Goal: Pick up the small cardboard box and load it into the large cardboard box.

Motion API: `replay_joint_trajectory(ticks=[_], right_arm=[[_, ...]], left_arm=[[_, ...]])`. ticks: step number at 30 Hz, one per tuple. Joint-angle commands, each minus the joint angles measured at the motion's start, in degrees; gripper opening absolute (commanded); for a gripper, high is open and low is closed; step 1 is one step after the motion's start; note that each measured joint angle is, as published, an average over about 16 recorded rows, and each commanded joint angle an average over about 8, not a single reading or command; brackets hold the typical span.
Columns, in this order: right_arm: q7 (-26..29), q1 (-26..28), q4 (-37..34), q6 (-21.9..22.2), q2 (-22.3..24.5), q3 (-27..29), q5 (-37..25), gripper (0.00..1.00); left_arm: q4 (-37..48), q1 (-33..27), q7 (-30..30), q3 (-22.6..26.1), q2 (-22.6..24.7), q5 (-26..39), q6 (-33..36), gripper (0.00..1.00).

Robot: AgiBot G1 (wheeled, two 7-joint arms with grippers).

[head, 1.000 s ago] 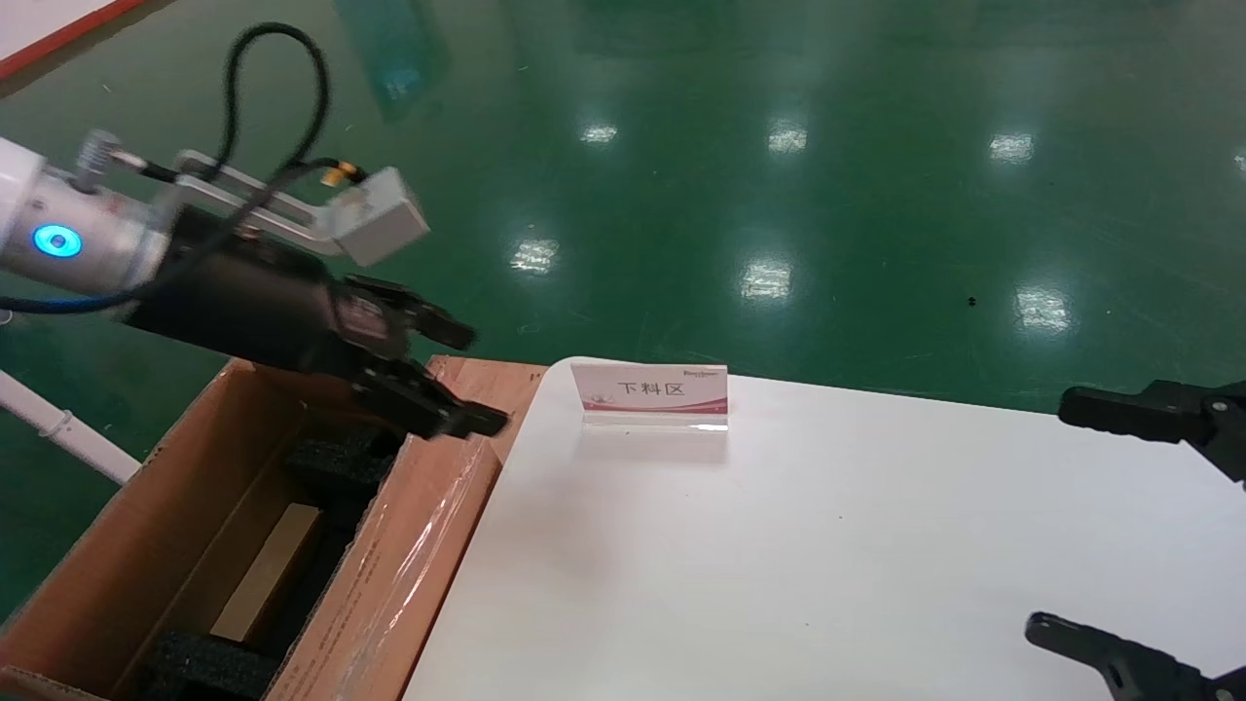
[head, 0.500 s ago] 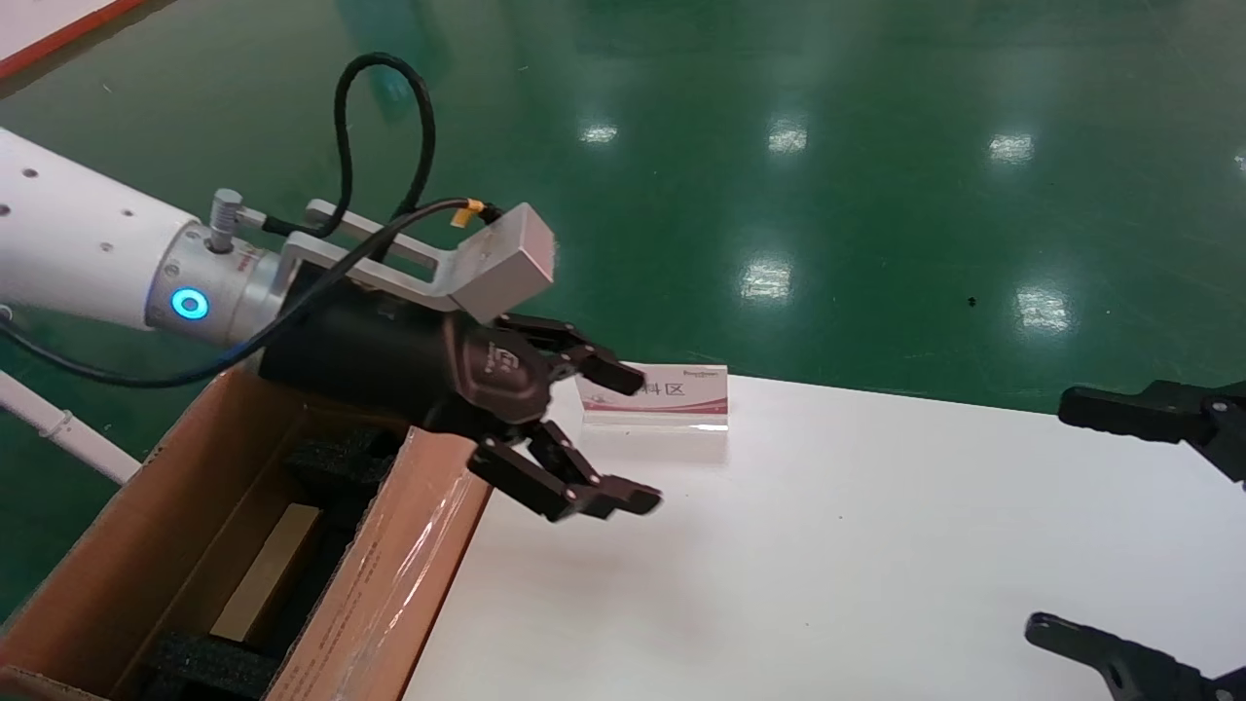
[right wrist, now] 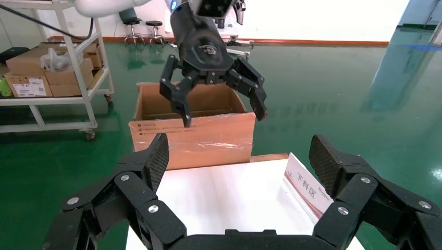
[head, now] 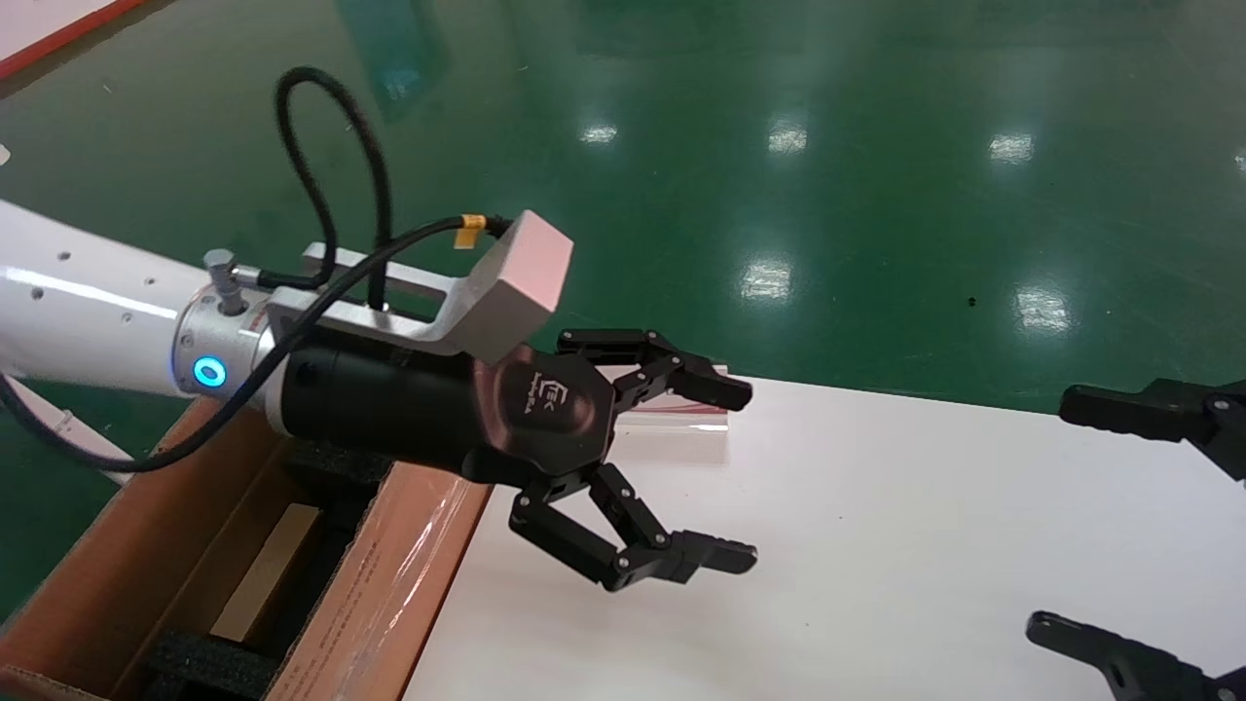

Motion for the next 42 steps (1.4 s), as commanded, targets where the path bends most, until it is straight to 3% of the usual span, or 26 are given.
replay_joint_trajectory(ticks=[1,10,15,25,42], right_arm=[[0.0,0.0,0.0,0.0,0.0,0.0,0.0,1.0],[0.1,-0.1,0.1,-0.1,-0.1,0.2,-0.2,1.0],[0.2,-0.1,0.1,-0.1,-0.1,0.4,-0.2,1.0],[0.3,-0.2,0.1,-0.2,-0.2,0.6,-0.4,1.0],[0.5,-0.2,0.2,-0.3,-0.3,0.9,-0.6,1.0]], left_arm=[[-0.5,3.4,1.1,-4.3,0.3,-0.3,0.6,1.0],[-2.7,18.6,6.0,-23.6,1.6,-1.6,3.3,1.0],[-3.4,23.5,7.6,-29.8,2.0,-2.0,4.1,1.0],[-3.6,26.4,7.8,-34.1,2.2,-2.2,4.4,1.0],[-3.6,25.7,7.8,-33.1,2.2,-2.1,4.4,1.0]])
